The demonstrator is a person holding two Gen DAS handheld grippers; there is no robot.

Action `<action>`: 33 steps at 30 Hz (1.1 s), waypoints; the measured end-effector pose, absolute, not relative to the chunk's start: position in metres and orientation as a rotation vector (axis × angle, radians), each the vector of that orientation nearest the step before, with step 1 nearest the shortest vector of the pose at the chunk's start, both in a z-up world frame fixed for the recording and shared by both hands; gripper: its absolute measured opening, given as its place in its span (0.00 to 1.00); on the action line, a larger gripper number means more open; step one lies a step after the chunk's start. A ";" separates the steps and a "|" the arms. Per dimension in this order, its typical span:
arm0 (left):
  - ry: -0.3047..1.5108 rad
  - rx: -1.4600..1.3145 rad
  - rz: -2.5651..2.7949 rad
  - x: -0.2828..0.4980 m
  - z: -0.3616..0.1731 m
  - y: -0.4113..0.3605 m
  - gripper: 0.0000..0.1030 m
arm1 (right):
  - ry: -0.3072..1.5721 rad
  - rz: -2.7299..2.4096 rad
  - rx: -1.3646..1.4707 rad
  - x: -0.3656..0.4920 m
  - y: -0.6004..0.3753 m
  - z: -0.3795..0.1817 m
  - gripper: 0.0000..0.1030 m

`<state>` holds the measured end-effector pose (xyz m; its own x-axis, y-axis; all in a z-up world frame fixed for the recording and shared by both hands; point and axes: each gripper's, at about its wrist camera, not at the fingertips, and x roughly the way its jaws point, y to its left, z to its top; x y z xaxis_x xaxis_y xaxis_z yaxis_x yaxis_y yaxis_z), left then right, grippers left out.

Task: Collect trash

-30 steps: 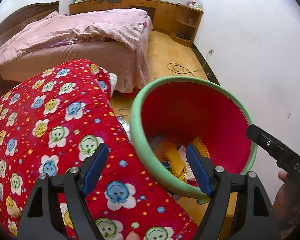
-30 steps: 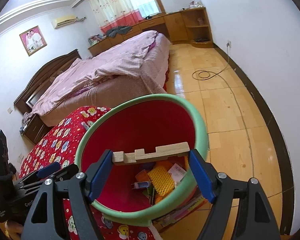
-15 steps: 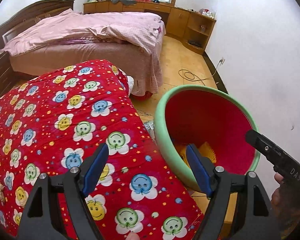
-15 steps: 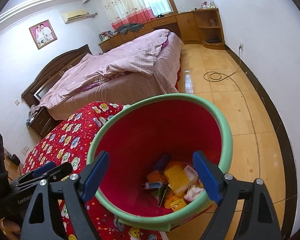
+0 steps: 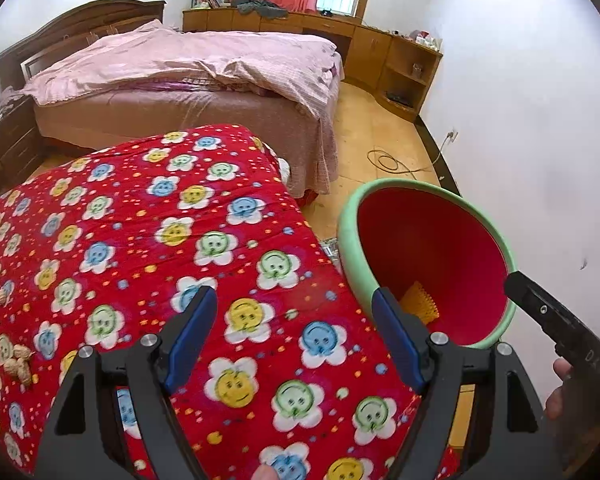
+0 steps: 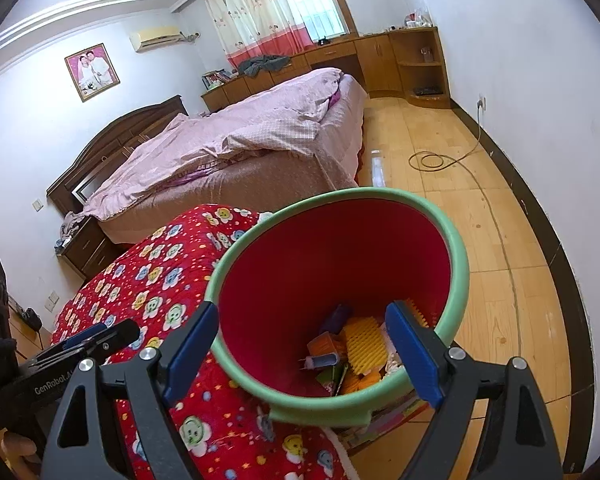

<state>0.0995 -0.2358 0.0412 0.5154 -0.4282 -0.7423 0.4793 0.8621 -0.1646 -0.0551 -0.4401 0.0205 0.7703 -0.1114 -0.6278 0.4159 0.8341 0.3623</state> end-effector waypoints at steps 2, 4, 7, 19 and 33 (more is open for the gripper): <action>0.865 0.057 -0.534 0.097 0.045 -0.226 0.77 | 0.626 -0.297 0.511 -0.058 -0.431 0.024 0.85; 0.859 0.051 -0.520 0.094 0.049 -0.217 0.77 | 0.618 -0.296 0.514 -0.061 -0.425 0.026 0.85; 0.845 0.044 -0.499 0.090 0.055 -0.200 0.77 | 0.605 -0.283 0.519 -0.066 -0.413 0.031 0.85; 0.809 0.016 -0.381 0.071 0.070 -0.128 0.77 | 0.587 -0.228 0.462 -0.075 -0.353 0.048 0.91; 0.756 0.019 -0.211 0.043 0.069 -0.063 0.77 | 0.557 -0.128 0.369 -0.078 -0.273 0.057 0.95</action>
<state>0.0426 -0.0633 0.0686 0.7072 -0.1833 -0.6829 0.1967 0.9787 -0.0589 -0.0780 -0.2726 0.0565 0.8426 -0.0195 -0.5382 0.2176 0.9264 0.3072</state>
